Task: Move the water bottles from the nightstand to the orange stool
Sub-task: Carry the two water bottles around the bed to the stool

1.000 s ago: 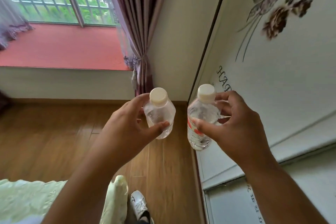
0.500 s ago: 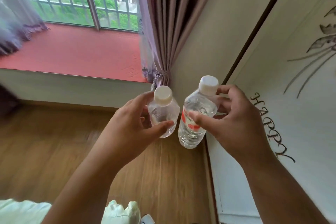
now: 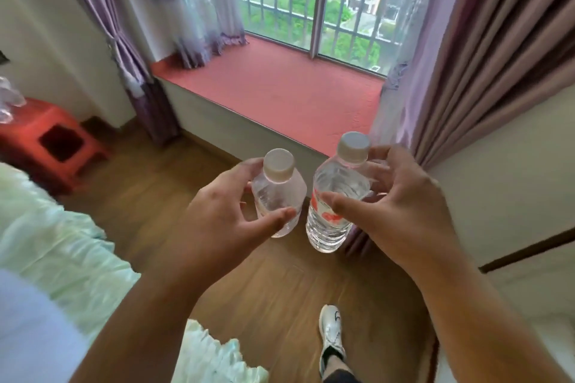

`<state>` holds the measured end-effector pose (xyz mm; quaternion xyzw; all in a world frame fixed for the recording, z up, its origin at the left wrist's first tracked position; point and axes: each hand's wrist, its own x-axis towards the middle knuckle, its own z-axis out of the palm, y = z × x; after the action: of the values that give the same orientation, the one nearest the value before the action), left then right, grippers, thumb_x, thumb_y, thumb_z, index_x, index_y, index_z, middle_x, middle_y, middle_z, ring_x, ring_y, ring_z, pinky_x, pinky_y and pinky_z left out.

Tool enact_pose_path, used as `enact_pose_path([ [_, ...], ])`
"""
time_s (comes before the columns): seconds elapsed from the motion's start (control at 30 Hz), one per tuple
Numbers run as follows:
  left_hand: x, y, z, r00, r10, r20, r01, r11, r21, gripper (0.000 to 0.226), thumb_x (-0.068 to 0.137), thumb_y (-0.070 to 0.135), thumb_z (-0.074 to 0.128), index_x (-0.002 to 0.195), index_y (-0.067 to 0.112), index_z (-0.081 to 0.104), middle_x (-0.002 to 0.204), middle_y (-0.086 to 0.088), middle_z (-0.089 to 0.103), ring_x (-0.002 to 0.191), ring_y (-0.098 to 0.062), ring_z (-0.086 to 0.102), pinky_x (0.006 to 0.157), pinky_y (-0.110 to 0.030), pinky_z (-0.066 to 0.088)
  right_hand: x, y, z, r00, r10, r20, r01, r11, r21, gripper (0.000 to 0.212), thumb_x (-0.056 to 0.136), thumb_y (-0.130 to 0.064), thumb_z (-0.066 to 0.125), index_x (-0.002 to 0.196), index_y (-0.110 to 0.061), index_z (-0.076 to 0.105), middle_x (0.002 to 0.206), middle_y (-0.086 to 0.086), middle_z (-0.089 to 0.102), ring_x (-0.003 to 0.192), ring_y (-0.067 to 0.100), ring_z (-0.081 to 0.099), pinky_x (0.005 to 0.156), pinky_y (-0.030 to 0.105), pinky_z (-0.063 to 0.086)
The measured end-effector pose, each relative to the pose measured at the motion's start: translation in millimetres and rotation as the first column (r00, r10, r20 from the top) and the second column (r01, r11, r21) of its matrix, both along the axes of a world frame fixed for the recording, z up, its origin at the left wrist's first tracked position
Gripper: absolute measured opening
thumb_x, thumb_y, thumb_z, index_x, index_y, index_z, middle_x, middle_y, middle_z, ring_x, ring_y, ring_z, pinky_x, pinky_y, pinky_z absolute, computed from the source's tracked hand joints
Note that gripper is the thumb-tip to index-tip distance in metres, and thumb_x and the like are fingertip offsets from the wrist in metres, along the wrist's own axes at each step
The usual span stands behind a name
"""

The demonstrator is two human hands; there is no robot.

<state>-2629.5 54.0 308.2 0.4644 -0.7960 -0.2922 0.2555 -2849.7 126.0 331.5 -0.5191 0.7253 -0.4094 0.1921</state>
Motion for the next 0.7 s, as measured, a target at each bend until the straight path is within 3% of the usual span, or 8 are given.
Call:
enact_pose_path([
  [0.13,-14,-27,8,0.988,0.158,0.005,-0.158,0.987,0.005,0.071,0.072,0.068,0.072,0.133,0.05,0.042,0.123,0.031,0.052,0.105,0.007,0.055,0.083,-0.02,0.049,-20,-62,4,0.991,0.136,0.004,-0.136,0.991,-0.002,0.067,0.057,-0.062,0.088,0.112,-0.044,0.053,0.115,-0.019,0.07,0.089,-0.001,0.069,0.08,0.036,0.06],
  [0.3,-44,-56,22,0.938,0.345,0.02,-0.345,0.939,0.001,0.075,0.071,0.066,0.073,0.137,0.049,0.04,0.122,0.029,0.05,0.104,0.0,0.057,0.085,-0.027,0.052,-54,-135,12,0.96,0.28,0.009,-0.279,0.96,-0.022,0.066,0.056,-0.057,0.089,0.109,-0.044,0.054,0.111,-0.019,0.071,0.088,-0.001,0.069,0.081,0.037,0.059],
  [0.57,-86,-80,22,0.879,0.476,-0.001,-0.476,0.879,0.034,0.075,0.07,0.067,0.074,0.134,0.057,0.036,0.109,0.04,0.046,0.099,0.005,0.056,0.074,-0.016,0.044,-85,-203,18,0.92,0.393,0.006,-0.39,0.915,-0.103,0.063,0.058,-0.05,0.09,0.11,-0.041,0.055,0.104,-0.024,0.069,0.084,-0.004,0.069,0.08,0.037,0.059],
  [0.7,-89,-95,20,0.839,0.543,-0.009,-0.542,0.838,0.064,0.078,0.07,0.064,0.075,0.138,0.052,0.038,0.124,0.027,0.051,0.1,-0.002,0.059,0.072,-0.016,0.043,-85,-228,12,0.904,0.427,0.027,-0.423,0.902,-0.09,0.062,0.057,-0.052,0.089,0.109,-0.041,0.055,0.106,-0.021,0.071,0.081,-0.001,0.069,0.079,0.039,0.059],
])
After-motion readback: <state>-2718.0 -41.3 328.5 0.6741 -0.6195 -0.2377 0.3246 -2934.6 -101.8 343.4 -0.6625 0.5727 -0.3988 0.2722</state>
